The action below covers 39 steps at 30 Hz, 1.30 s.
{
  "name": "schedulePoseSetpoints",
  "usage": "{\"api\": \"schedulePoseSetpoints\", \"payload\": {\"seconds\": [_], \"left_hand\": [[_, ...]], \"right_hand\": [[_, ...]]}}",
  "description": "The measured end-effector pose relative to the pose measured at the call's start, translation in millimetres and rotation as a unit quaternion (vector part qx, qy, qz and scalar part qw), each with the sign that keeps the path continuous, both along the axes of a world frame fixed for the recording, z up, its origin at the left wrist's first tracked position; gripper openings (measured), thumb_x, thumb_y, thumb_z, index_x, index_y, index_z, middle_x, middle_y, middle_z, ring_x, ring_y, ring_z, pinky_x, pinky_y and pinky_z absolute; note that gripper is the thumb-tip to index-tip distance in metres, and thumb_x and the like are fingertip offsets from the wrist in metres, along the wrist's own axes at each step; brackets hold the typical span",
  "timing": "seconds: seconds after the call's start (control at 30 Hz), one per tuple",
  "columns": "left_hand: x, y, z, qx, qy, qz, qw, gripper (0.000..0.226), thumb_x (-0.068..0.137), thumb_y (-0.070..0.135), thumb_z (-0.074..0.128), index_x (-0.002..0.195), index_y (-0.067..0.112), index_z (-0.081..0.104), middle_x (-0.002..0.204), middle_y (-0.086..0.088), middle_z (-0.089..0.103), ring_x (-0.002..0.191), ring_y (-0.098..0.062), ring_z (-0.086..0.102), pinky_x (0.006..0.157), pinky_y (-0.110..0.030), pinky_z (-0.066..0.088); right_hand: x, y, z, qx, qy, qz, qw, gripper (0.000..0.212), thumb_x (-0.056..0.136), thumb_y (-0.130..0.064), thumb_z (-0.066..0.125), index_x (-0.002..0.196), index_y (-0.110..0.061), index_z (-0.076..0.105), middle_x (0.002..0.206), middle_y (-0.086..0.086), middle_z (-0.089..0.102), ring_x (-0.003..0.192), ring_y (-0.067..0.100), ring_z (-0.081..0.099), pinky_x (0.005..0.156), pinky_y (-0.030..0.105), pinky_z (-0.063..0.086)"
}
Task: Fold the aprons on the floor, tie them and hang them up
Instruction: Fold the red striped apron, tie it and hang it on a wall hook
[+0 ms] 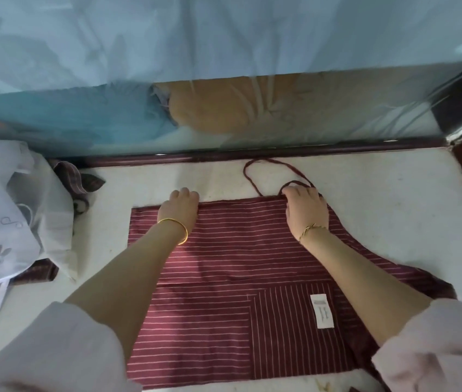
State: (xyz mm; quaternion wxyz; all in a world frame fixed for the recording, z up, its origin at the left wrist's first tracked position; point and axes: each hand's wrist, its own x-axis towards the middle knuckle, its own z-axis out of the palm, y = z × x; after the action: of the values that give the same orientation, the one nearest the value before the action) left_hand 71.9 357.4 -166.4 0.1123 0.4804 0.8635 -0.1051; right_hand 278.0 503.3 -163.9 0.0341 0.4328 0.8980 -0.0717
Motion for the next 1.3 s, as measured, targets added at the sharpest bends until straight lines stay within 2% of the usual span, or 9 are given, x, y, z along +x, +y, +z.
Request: {"api": "schedulePoseSetpoints", "payload": {"seconds": [0.23,0.63,0.73,0.83,1.03,1.13,1.2,1.23,1.3], "left_hand": [[-11.7,16.0,0.8,-0.057,-0.04,-0.018,0.997,0.029,0.087,0.036,0.063,0.106,0.014,0.061,0.112,-0.005,0.051,0.107,-0.024,0.048,0.09,-0.038,0.05],[-30.2,14.9,7.6,-0.032,-0.147,-0.013,0.989,0.015,0.088,0.03,0.063,0.082,0.022,0.051,0.094,0.0,0.058,0.083,-0.019,0.054,0.082,-0.03,0.048],[-26.1,15.6,11.8,-0.062,-0.105,-0.001,0.993,0.015,0.091,0.032,0.058,0.092,0.018,0.053,0.096,-0.001,0.059,0.086,-0.021,0.056,0.084,-0.034,0.049],[-8.1,20.9,11.5,-0.06,0.051,-0.058,0.995,0.031,0.089,0.031,0.06,0.113,0.014,0.049,0.108,-0.005,0.054,0.101,-0.024,0.052,0.091,-0.036,0.045],[48.4,57.4,7.4,0.042,-0.148,-0.075,0.985,0.049,0.09,0.034,0.059,0.13,0.014,0.038,0.128,-0.01,0.039,0.106,-0.025,0.052,0.092,-0.035,0.049],[54.4,67.5,1.9,0.021,-0.131,-0.049,0.99,0.053,0.088,0.034,0.062,0.129,0.012,0.037,0.126,-0.01,0.039,0.099,-0.024,0.055,0.088,-0.034,0.051],[54.4,68.4,0.8,-0.001,-0.138,-0.058,0.989,0.048,0.088,0.032,0.062,0.124,0.012,0.039,0.121,-0.009,0.043,0.093,-0.023,0.057,0.083,-0.033,0.051],[54.2,67.9,0.9,-0.018,-0.145,-0.065,0.987,0.046,0.088,0.032,0.062,0.123,0.012,0.04,0.118,-0.008,0.045,0.091,-0.023,0.057,0.08,-0.033,0.051],[55.7,67.0,3.4,-0.062,-0.159,-0.08,0.982,0.043,0.089,0.034,0.061,0.121,0.012,0.043,0.113,-0.006,0.048,0.089,-0.022,0.057,0.077,-0.031,0.049]], "right_hand": [[-1.4,26.9,-9.5,-0.031,-0.024,0.032,0.999,0.028,0.093,-0.021,0.052,0.12,-0.019,0.054,0.125,0.005,0.051,0.117,0.025,0.045,0.097,0.038,0.043],[-1.5,33.1,-16.1,-0.055,0.04,-0.011,0.998,0.014,0.092,-0.026,0.055,0.104,-0.024,0.062,0.113,0.002,0.055,0.11,0.024,0.047,0.087,0.036,0.042],[-4.4,30.1,-18.8,-0.053,0.052,-0.036,0.997,0.018,0.094,-0.024,0.051,0.108,-0.025,0.062,0.114,0.002,0.055,0.11,0.025,0.046,0.085,0.037,0.042],[-11.7,27.3,-18.6,-0.018,0.078,-0.042,0.996,0.019,0.094,-0.017,0.051,0.112,-0.019,0.059,0.113,0.008,0.053,0.104,0.026,0.051,0.083,0.038,0.046],[-26.3,41.0,-24.9,0.011,0.04,0.123,0.991,0.016,0.089,-0.007,0.054,0.104,-0.01,0.058,0.105,0.009,0.051,0.085,0.02,0.05,0.06,0.025,0.04],[-36.1,58.9,-23.2,-0.04,0.165,-0.047,0.984,0.017,0.094,-0.008,0.049,0.108,-0.006,0.058,0.111,0.01,0.057,0.09,0.021,0.059,0.074,0.024,0.048],[-35.5,75.3,-14.1,-0.094,0.295,-0.248,0.918,0.018,0.096,-0.01,0.046,0.109,-0.004,0.055,0.109,0.011,0.062,0.091,0.022,0.063,0.085,0.031,0.053],[-33.1,81.4,-12.5,-0.106,0.33,-0.282,0.895,0.02,0.097,-0.011,0.044,0.114,-0.005,0.054,0.11,0.009,0.062,0.091,0.02,0.063,0.088,0.035,0.053],[-28.0,80.4,-5.1,-0.122,0.302,-0.23,0.917,0.032,0.096,-0.01,0.045,0.128,-0.01,0.049,0.112,0.0,0.055,0.095,0.012,0.055,0.091,0.026,0.045]]}}
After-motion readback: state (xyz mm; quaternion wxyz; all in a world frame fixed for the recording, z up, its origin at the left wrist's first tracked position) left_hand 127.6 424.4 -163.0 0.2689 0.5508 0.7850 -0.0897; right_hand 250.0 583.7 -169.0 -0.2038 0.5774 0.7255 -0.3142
